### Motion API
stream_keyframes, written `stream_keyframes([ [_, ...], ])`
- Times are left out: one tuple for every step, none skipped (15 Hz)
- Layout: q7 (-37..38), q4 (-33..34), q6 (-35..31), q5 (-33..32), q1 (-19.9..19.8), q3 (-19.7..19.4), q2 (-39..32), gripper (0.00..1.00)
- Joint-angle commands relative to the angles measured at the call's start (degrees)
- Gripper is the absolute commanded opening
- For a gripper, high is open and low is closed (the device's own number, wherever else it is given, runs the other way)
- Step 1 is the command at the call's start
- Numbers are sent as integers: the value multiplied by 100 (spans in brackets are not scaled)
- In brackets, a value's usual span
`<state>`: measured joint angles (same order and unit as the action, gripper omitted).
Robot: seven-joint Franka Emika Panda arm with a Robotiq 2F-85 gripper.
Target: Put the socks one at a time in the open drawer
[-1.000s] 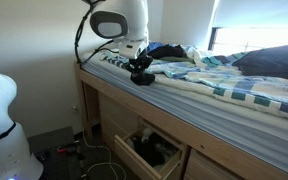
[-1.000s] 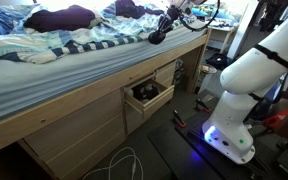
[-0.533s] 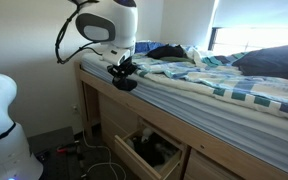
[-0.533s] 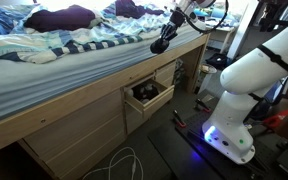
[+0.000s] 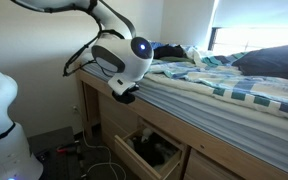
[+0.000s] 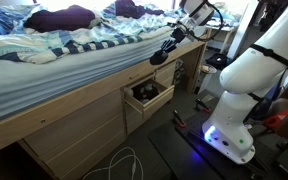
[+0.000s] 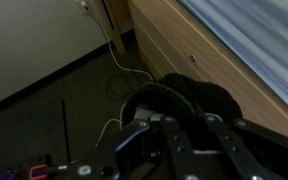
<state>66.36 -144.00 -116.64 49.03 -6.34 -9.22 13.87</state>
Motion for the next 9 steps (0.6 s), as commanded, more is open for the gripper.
stream_keyframes([
  [-96, -21, 28, 316, -203, 11, -457, 5],
  [-51, -45, -113, 253, -223, 54, -561, 5],
  [-60, -39, -127, 207, -241, 51, -668, 5],
  [-104, -45, -210, 121, -235, 71, -751, 5],
  [-142, -47, -308, 62, -219, 84, -832, 5],
  [-224, -51, -440, 11, -200, 94, -905, 5],
  [-380, -57, -612, 20, -179, 105, -987, 5],
  [-546, -55, -757, 45, -164, 113, -1067, 5],
  [-742, -70, -984, 146, -146, 127, -1157, 5],
])
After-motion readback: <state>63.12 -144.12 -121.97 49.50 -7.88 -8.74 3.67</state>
